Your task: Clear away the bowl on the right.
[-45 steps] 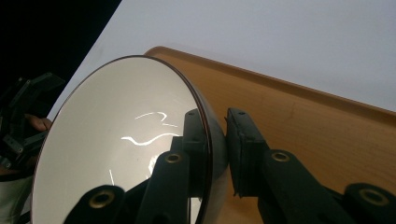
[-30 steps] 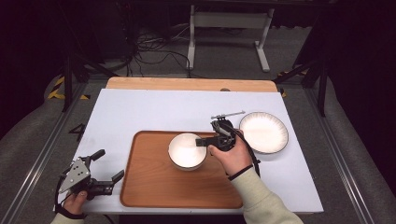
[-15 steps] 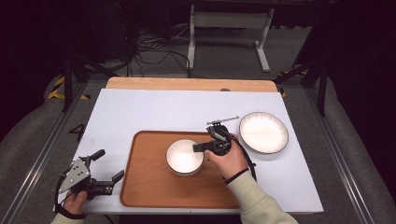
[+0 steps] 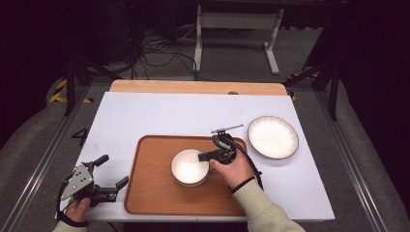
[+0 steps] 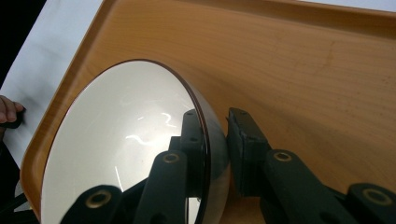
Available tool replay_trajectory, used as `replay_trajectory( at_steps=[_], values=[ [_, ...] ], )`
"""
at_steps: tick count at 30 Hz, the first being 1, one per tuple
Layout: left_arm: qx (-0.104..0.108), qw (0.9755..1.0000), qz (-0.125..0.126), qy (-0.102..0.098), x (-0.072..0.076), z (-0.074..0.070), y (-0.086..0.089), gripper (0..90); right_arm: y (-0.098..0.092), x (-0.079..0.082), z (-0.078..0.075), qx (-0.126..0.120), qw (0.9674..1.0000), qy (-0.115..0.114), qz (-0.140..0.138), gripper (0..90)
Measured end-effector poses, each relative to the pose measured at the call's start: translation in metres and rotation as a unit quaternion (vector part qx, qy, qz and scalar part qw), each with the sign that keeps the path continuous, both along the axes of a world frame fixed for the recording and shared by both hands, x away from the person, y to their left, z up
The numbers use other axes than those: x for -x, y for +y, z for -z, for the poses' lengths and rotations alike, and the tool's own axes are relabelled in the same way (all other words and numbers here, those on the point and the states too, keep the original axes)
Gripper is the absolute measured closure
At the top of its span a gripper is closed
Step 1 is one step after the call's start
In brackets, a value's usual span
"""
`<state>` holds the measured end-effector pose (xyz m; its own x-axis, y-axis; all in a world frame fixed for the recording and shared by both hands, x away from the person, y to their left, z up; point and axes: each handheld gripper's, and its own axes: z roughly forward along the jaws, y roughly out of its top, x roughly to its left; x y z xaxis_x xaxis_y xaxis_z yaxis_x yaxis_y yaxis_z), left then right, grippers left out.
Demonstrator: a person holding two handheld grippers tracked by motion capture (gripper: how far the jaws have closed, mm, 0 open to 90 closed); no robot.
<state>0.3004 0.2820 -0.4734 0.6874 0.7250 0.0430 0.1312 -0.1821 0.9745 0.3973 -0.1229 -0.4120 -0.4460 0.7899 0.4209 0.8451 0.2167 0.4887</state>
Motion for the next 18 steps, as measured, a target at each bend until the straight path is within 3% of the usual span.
replay_trajectory(
  at_steps=[12,18],
  values=[
    [0.000,1.0000,0.000,0.000,0.0000,0.0000,0.0000,0.2,0.0001,0.0001,0.0015,0.002,1.0000,-0.003,-0.009,76.9],
    [0.000,1.0000,0.000,0.000,0.0000,0.0000,-0.0001,0.2,-0.0017,0.0010,0.0040,-0.004,0.9998,-0.015,-0.014,73.9]
  ],
)
